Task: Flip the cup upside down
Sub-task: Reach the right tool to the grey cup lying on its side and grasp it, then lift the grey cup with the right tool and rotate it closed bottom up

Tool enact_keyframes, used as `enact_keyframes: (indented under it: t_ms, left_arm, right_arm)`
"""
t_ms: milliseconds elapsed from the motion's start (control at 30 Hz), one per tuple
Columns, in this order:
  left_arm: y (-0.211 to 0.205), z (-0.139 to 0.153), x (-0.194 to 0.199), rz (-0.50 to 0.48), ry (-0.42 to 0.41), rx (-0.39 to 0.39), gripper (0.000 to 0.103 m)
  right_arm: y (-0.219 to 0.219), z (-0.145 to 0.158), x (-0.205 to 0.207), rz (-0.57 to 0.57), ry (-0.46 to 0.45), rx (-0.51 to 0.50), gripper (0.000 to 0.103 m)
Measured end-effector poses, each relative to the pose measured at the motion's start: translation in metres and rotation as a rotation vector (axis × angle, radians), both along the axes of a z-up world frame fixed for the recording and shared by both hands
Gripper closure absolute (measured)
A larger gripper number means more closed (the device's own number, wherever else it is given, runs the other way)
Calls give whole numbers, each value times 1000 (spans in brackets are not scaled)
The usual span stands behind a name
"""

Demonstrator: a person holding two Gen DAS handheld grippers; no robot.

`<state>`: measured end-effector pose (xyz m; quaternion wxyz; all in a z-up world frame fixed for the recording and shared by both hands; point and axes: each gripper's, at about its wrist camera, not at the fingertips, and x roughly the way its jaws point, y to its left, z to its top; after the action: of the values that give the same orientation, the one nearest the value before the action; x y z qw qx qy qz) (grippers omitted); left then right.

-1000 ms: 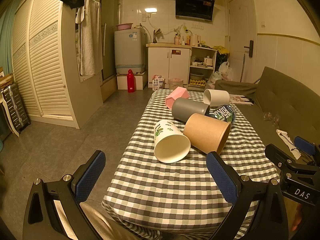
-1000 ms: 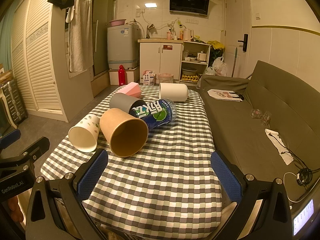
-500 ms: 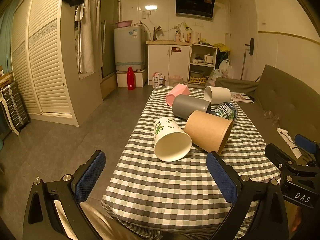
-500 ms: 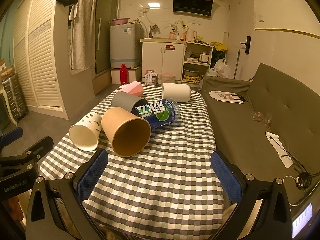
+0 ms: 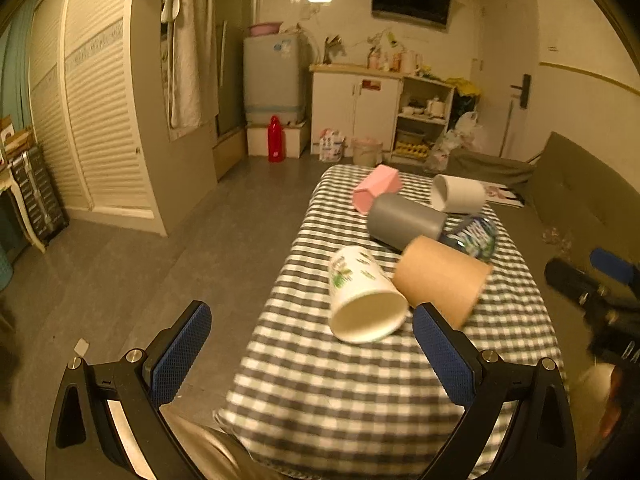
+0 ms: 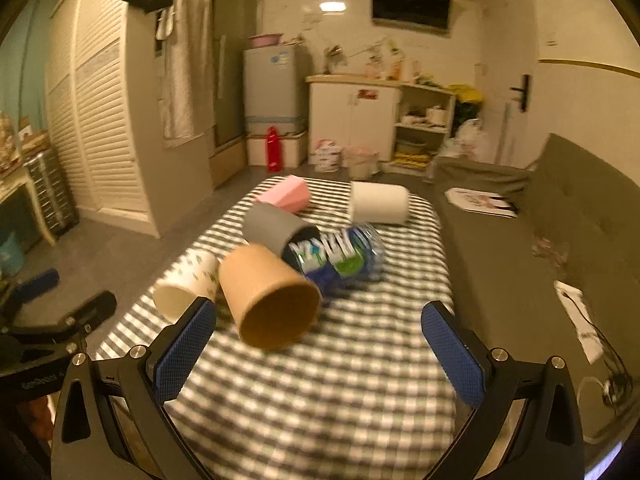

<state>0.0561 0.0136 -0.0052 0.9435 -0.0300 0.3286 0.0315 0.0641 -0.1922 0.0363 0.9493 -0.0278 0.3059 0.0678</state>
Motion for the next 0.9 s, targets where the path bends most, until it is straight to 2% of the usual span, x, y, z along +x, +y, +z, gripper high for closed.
enact_keyframes:
  t_ms: [133, 267, 400, 633, 767, 833, 900]
  left_arm:
    - [18, 5, 36, 50, 26, -10, 0]
    - [30, 2, 72, 97, 57, 2, 0]
    - [38, -9, 102, 107, 101, 4, 0]
    - [45, -30, 138, 104, 156, 5, 0]
    - [46, -41, 150, 94, 182, 5, 0]
    - [47, -44, 152, 97, 189, 3, 0]
    - [48, -45, 152, 100, 192, -1, 0]
  right_arm:
    - [12, 18, 58, 109, 61, -44, 0]
    - [40, 19, 119, 226, 110, -172, 0]
    - [74, -8, 178, 341, 209, -300, 0]
    - [93, -57, 247, 397, 389, -327, 1]
    - [105, -80, 264, 437, 474, -382, 11]
    - [106, -89, 269, 453, 513, -375, 15]
    - [109, -98, 272, 470, 550, -364, 25]
